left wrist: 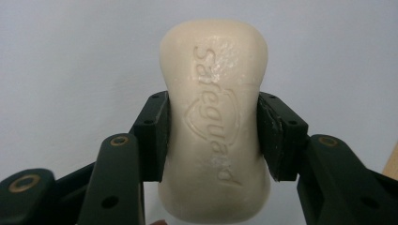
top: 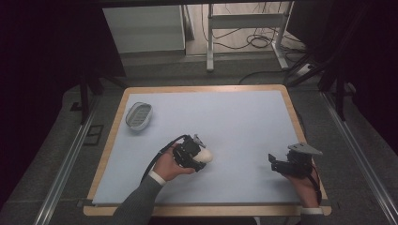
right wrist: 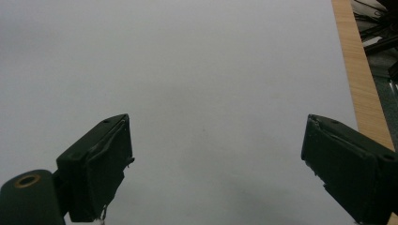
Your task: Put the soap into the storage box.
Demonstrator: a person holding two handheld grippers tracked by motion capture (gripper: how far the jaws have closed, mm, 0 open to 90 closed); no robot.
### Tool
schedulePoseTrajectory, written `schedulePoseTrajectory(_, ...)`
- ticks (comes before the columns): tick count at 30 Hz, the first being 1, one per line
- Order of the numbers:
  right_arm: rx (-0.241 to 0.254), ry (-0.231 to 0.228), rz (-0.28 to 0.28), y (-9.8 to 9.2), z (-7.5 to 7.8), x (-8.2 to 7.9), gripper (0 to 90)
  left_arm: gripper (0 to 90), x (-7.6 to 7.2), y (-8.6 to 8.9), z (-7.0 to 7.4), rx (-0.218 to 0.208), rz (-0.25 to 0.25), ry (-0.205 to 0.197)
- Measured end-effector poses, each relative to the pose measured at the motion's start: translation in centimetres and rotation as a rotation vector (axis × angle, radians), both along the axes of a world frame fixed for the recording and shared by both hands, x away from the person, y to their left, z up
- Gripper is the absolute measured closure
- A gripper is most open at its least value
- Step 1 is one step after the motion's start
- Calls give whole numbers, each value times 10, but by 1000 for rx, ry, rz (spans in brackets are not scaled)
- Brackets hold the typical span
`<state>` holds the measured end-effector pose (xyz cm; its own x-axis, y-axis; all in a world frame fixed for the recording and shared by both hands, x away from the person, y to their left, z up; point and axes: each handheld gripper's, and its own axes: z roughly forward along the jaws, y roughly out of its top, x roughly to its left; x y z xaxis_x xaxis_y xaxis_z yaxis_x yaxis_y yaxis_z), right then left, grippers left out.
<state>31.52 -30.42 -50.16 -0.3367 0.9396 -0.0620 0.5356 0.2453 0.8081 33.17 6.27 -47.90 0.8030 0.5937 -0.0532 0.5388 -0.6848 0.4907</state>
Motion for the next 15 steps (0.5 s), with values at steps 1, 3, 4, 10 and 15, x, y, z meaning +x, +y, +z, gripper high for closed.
schedulePoseTrajectory(1, 0, 0, 0, 0, 0, 0, 89, 493, 0, 2, 1, -9, 1, 3)
schedulePoseTrajectory(3, 0, 2, 0, 0, 0, 0, 89, 493, 1, 4, 3, -28, 11, 4)
schedulePoseTrajectory(4, 1, 3, -1, 0, 0, 0, 89, 493, 1, 5, 3, -30, 12, 4)
schedulePoseTrajectory(10, 0, 5, 0, 0, 0, 0, 89, 493, 4, 11, 9, -19, 25, -6)
schedulePoseTrajectory(15, -2, 7, 0, 0, -1, 0, 89, 493, 8, 20, 13, -53, 41, 3)
